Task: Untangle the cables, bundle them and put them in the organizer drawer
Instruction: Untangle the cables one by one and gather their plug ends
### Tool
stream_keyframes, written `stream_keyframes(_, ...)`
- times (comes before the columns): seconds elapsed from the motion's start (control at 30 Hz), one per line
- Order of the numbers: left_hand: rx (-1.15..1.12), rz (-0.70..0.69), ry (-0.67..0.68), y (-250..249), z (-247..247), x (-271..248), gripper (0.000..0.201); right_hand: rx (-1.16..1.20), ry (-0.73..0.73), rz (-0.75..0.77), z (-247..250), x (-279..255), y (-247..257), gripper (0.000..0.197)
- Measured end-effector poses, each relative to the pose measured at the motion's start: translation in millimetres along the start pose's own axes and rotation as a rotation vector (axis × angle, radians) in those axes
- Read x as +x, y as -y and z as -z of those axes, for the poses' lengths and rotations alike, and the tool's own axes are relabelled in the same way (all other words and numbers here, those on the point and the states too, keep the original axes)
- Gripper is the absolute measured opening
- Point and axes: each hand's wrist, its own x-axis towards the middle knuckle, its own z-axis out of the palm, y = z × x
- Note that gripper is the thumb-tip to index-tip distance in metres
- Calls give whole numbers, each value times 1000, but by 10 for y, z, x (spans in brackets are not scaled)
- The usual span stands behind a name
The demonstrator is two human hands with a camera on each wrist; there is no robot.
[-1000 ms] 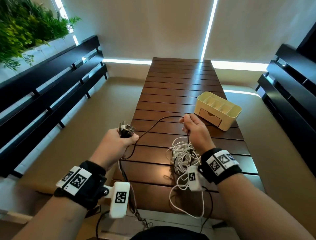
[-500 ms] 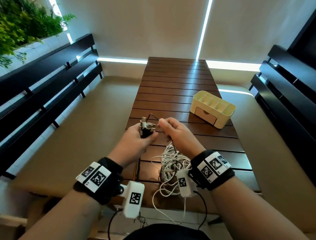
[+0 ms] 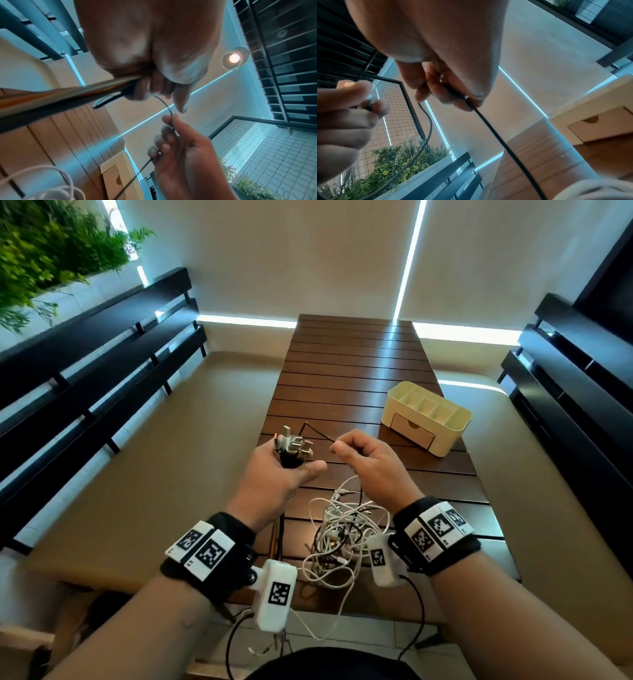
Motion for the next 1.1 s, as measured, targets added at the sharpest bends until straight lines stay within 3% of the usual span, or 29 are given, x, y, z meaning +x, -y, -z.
stream_keyframes(0.13, 66, -78, -36, -100, -7, 55, 20, -59, 90, 97, 36, 39, 125, 11)
stream_keyframes(0.3, 122, -158, -95, -162, -7, 77, 20, -160, 94, 178, 94, 93, 144, 10)
stream_keyframes(0.47, 249, -114, 11, -190, 17, 135, 19, -142, 101, 221, 121, 86, 184, 16)
stream_keyframes(0.6, 330, -131, -44, -239, 53, 135, 27, -143, 125, 168, 152, 53, 133, 15)
stream_keyframes(0.77, 262, -171, -210, -311, 78, 85, 28, -71, 115, -23, 50, -36, -148, 30)
stream_keyframes(0.93, 165, -66, -321, -197, 243, 69, 25, 51, 101, -191, 59, -69, -350, 24)
stream_keyframes(1.0, 202, 33, -313, -133, 285, 72, 26, 30, 12, -159, 144, -5, -252, 21)
stream_keyframes(1.1, 244, 131, -216, -89, 283, 78, 8, -120, -119, 21, 308, 162, -15, 15)
